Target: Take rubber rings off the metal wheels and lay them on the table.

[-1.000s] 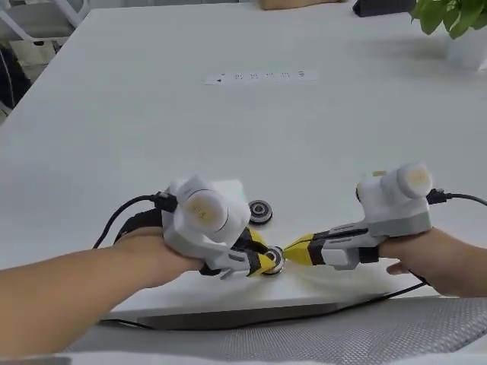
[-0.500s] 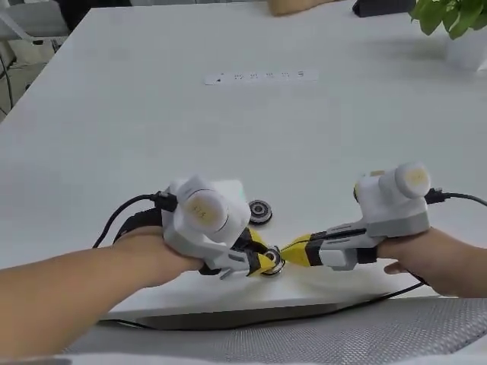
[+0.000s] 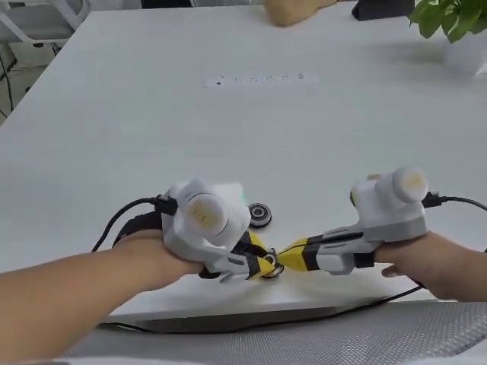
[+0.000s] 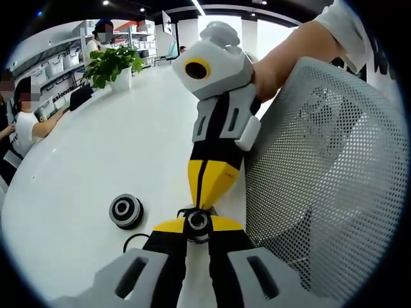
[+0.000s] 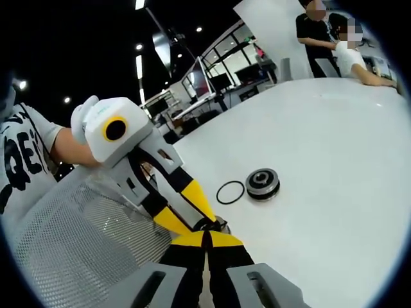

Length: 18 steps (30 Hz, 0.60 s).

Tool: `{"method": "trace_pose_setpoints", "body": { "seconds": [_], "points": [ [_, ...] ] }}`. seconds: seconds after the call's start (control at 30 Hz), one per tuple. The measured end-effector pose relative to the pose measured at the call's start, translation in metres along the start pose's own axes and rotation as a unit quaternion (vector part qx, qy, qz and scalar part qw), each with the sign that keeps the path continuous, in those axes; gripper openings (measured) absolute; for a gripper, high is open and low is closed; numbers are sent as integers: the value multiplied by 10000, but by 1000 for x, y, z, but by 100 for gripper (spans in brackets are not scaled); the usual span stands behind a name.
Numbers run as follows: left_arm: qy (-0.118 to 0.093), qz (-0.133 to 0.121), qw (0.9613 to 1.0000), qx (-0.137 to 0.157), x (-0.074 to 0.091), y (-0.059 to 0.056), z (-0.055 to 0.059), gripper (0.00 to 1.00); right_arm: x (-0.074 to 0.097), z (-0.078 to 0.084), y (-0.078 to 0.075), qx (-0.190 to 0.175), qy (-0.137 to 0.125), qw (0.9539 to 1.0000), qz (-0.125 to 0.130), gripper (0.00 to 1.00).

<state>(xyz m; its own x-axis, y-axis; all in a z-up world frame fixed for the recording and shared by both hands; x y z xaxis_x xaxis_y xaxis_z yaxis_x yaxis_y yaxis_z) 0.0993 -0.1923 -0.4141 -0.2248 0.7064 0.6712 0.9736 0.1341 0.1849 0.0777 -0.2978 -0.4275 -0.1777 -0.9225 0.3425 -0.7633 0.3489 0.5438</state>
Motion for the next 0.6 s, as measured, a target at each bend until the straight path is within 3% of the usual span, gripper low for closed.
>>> {"method": "trace_pose_setpoints", "body": {
  "seconds": [0.27,0.3,0.33,0.37,0.4,0.6],
  "points": [
    [-6,-5,10000,12,0,0,0,7,-2,-2,3,51,-51,9999,-82,0],
    [-6,-6,10000,15,0,0,0,7,-3,-4,6,73,-110,9998,-174,0],
    [-6,-8,10000,21,1,0,0,7,-5,-4,14,21,-92,9986,-524,0],
    [-8,-8,10000,23,1,0,0,7,-5,-5,13,104,-81,9994,-327,0],
    [-17,-12,10000,12,1,0,0,7,-5,-4,12,270,25,9992,-298,0],
    [-30,-5,10000,19,1,0,-1,7,-1,-3,5,203,-23,9997,-154,0]
  ]
}}
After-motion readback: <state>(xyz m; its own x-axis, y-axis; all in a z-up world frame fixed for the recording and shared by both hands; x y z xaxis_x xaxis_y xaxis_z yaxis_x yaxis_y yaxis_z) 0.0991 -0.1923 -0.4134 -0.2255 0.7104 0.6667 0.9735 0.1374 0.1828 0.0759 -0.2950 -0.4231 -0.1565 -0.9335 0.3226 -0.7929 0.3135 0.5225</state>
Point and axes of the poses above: the centre of the closed fingertips' face, and the gripper's own axes: x roughly backward along the fingers, y roughly to its left, z roughly out of its underside, the point moved 7 cm from there along x, roughly backward along the fingers, and after that the axes turned 11 degrees about -z, right-handed, at the moved point
